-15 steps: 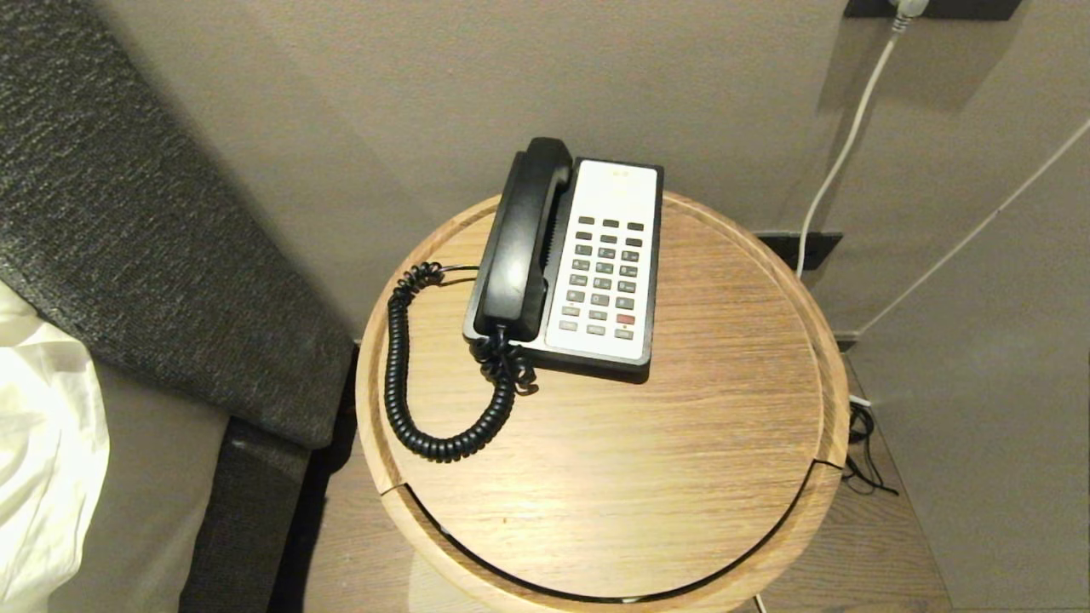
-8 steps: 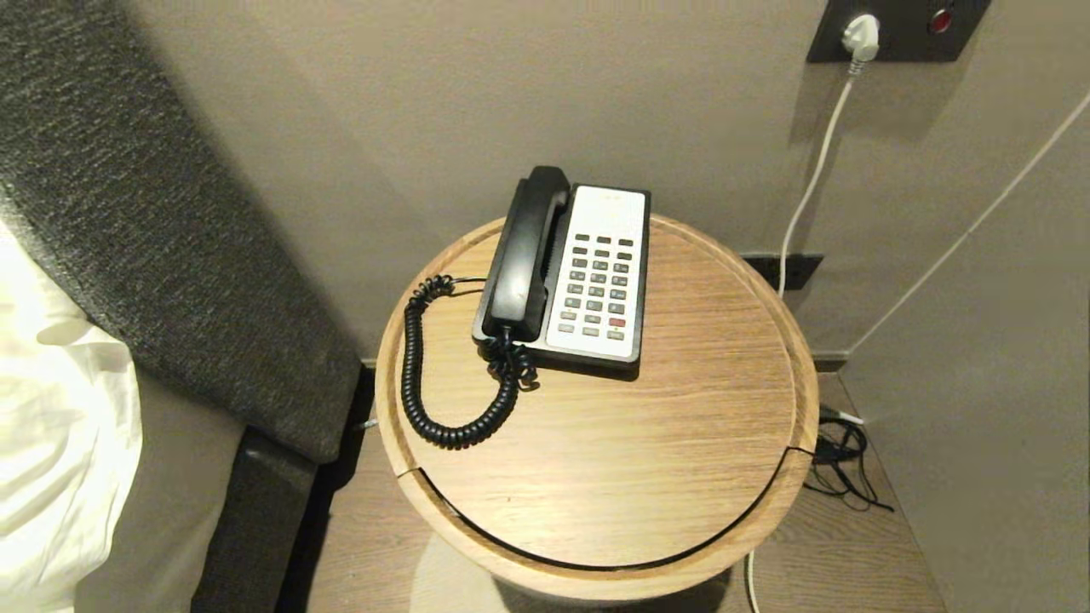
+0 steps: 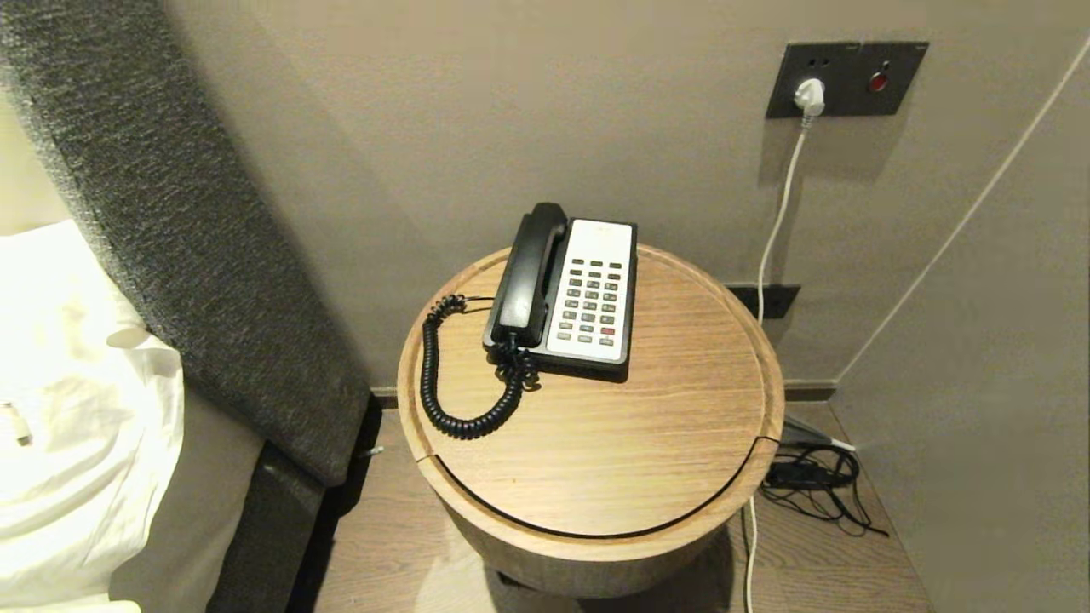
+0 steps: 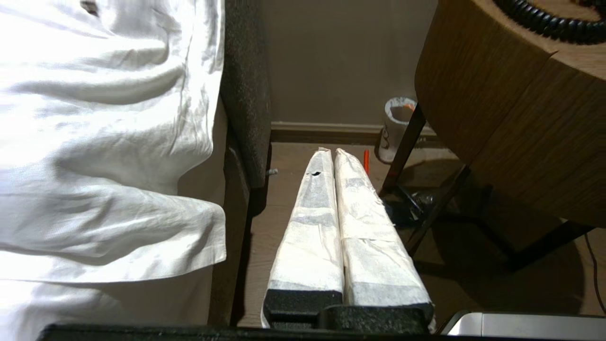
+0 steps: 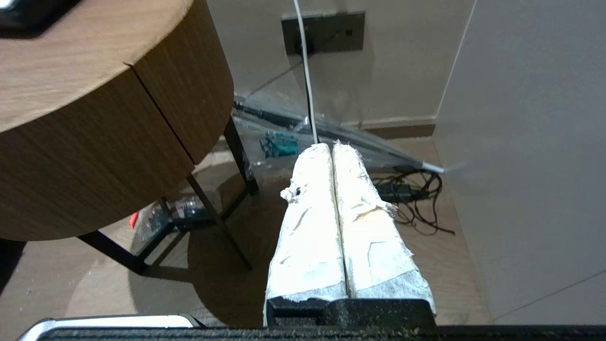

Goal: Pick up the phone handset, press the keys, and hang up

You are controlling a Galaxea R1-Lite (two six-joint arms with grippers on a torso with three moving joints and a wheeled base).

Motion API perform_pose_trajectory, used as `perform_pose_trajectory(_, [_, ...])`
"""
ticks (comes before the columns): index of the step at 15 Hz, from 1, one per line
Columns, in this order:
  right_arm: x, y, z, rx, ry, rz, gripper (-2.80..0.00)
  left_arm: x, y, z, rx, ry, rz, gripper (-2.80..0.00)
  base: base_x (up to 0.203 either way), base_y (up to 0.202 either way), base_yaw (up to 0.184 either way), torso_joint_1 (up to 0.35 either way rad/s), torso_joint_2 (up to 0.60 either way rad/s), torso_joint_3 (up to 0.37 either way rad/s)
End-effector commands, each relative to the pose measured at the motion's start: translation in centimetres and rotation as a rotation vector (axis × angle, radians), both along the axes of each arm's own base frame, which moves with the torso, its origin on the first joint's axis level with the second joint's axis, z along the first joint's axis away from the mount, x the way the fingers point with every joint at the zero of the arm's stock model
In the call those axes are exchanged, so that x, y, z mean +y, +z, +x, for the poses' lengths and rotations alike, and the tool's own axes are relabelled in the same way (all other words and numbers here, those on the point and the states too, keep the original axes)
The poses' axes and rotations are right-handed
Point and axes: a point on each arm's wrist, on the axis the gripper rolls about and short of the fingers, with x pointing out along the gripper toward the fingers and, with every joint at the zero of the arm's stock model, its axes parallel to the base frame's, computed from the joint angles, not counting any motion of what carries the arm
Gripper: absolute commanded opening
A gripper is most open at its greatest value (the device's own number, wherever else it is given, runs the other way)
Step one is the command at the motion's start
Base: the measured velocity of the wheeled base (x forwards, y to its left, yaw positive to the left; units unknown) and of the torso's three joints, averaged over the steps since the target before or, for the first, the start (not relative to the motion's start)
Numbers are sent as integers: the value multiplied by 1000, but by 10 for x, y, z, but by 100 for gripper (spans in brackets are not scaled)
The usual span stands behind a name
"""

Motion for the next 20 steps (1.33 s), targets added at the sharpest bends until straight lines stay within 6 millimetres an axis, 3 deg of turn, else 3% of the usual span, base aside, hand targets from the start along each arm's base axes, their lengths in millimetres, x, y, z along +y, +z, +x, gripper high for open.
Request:
perform_pose_trajectory(1, [0, 0, 0, 0, 0, 0, -280, 0, 0, 0, 0, 0, 0, -280, 0, 0, 0, 2, 6, 204])
perform_pose_trajectory(15, [0, 0, 0, 0, 0, 1, -280, 0, 0, 0, 0, -1, -6, -280, 0, 0, 0, 2, 3, 203])
perform_pose_trajectory(20, [0, 0, 0, 2, 0, 1, -280, 0, 0, 0, 0, -1, -3, -280, 0, 0, 0, 1, -1, 58])
